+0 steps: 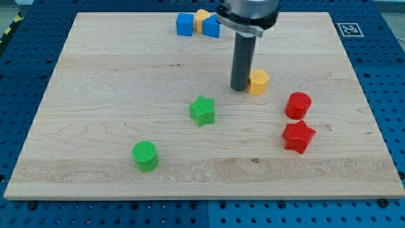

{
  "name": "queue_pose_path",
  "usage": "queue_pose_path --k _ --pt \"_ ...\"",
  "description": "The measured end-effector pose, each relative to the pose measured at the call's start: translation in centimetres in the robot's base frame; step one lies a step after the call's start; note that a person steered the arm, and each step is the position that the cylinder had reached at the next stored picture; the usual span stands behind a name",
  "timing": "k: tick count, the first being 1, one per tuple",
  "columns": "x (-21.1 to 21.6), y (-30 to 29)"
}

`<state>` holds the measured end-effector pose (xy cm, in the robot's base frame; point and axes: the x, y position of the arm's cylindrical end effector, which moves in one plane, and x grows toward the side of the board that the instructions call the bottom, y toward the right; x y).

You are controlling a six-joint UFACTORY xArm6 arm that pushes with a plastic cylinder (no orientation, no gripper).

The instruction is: Move the blue triangle to the bottom left of the yellow heart

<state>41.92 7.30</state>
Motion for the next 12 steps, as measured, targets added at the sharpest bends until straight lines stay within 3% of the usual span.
queue_pose_path --k 3,4,5,7,10,12 --pt "0.0 2.7" --pt "-3.0 1.2" --pt "-7.7 3.3" --pt "-19.1 5.4" --pt "-19.8 -5.3" --pt "-19.6 -5.8"
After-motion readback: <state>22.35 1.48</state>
